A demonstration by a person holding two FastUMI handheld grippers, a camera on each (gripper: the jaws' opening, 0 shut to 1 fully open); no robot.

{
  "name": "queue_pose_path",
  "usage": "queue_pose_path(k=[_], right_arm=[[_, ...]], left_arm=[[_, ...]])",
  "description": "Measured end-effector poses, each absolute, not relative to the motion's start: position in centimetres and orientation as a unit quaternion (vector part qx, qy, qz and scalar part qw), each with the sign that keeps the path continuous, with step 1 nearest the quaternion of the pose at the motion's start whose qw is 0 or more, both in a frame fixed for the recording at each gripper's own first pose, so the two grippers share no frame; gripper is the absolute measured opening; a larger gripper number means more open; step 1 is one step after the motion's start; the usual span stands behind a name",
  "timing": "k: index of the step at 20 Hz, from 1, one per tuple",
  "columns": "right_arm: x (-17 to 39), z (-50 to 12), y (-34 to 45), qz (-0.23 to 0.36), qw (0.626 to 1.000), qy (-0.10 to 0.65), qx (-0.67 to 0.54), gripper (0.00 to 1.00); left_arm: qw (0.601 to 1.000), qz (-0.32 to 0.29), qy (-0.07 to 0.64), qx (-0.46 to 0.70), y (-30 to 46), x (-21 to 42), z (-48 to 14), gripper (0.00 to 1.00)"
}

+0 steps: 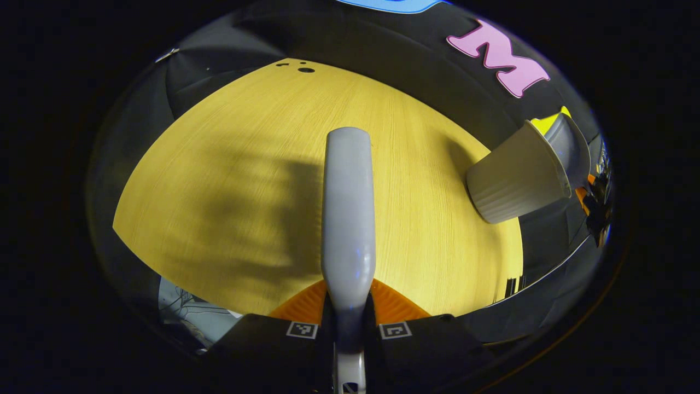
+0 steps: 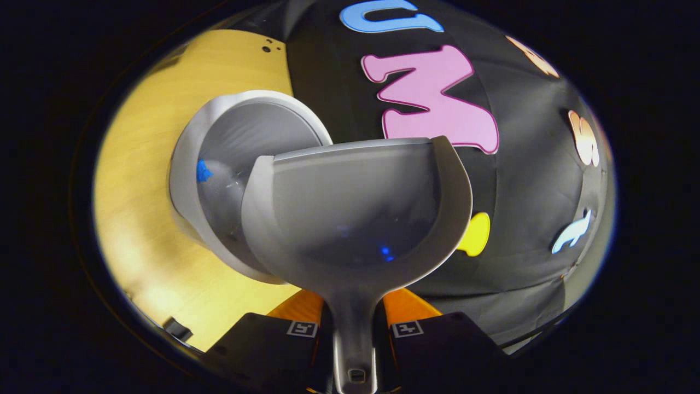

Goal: Pick up the small broom and dustpan from the desktop, sweep the trash into the dustpan with the broom, and then empty the trash into the garbage bin.

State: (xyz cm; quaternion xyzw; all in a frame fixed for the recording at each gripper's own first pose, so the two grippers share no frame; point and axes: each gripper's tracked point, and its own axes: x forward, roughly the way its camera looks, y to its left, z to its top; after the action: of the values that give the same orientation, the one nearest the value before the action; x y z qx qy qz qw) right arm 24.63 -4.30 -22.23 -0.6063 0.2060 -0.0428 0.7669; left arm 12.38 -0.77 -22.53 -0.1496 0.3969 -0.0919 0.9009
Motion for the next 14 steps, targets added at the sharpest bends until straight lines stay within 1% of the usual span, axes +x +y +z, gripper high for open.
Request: queue_pose_path(k=[4,6,7,8,9,11,13,14], right_arm=[[22.5,-21.3,-4.4,-0.061,0.834,0.229,-0.498,0.34],[21.0,-21.3,-4.3,-0.074,0.872,0.239,-0.420,0.34],[20.8,-21.1,-4.4,-0.081,0.889,0.244,-0.379,0.39],[20.3,-20.8,-4.4,-0.088,0.902,0.246,-0.343,0.29],[19.9,-20.4,-4.3,-0.094,0.913,0.244,-0.312,0.34],[18.8,-20.1,-3.8,-0.099,0.932,0.236,-0.257,0.34],[19.1,-20.5,-3.4,-0.090,0.946,0.236,-0.204,0.34],[19.1,-20.7,-3.5,-0.089,0.951,0.236,-0.178,0.34]], left_arm=[[0.904,-0.085,0.396,-0.139,0.7,12.7,-22.0,0.27],[0.904,-0.087,0.396,-0.133,1.3,12.7,-21.8,0.26],[0.905,-0.087,0.396,-0.131,1.5,12.7,-21.6,0.27],[0.905,-0.087,0.396,-0.130,1.6,12.7,-21.6,0.27],[0.903,-0.090,0.397,-0.138,1.6,12.8,-21.4,0.27],[0.901,-0.089,0.397,-0.149,2.0,12.9,-21.3,0.27],[0.907,-0.079,0.391,-0.131,2.7,12.8,-21.1,0.27],[0.912,-0.072,0.387,-0.116,3.2,13.1,-21.0,0.24]])
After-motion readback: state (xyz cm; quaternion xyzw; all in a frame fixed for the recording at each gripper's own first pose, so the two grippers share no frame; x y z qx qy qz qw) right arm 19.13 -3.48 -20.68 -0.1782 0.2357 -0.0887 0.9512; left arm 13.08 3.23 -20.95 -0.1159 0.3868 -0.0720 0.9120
